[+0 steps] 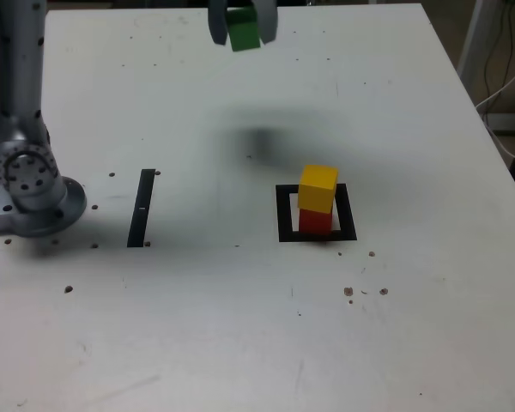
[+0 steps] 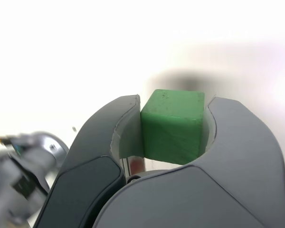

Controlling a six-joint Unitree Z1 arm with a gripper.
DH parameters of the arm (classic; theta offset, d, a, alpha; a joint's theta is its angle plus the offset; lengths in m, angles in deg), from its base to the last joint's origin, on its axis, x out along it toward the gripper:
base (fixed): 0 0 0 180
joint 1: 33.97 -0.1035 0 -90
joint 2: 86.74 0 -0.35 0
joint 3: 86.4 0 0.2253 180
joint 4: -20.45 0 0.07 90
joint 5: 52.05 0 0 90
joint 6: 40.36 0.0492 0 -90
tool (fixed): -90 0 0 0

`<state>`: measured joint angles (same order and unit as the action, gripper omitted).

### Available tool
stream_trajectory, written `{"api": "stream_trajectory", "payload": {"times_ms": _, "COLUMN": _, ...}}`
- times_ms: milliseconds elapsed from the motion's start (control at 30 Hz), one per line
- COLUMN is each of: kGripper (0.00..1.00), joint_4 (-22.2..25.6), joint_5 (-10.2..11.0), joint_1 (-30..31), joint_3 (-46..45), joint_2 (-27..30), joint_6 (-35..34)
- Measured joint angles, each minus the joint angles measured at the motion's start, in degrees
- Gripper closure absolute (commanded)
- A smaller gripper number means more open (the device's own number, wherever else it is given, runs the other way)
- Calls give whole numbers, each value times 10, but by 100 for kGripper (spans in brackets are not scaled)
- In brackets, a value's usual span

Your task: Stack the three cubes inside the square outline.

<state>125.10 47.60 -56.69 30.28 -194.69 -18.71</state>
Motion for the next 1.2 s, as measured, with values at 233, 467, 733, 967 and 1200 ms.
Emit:
{"api": "stream_trajectory", "payload": {"times_ms": 233, "kGripper": 88, "joint_4": 12, "joint_5": -13, "joint_1": 106, "joint_3": -36, "joint_2": 9, "joint_6": -105}}
{"api": "stream_trajectory", "payload": {"times_ms": 467, "kGripper": 88, "joint_4": 14, "joint_5": -2, "joint_1": 177, "joint_3": -27, "joint_2": -24, "joint_6": -146}}
{"api": "stream_trajectory", "payload": {"times_ms": 733, "kGripper": 88, "joint_4": 18, "joint_5": -6, "joint_1": 254, "joint_3": 14, "joint_2": -40, "joint_6": -180}}
{"api": "stream_trajectory", "payload": {"times_ms": 967, "kGripper": 88, "joint_4": 24, "joint_5": -32, "joint_1": 310, "joint_3": 30, "joint_2": -60, "joint_6": -202}}
{"api": "stream_trajectory", "payload": {"times_ms": 1200, "kGripper": 88, "joint_4": 26, "joint_5": -45, "joint_1": 342, "joint_3": 68, "joint_2": -89, "joint_6": -212}}
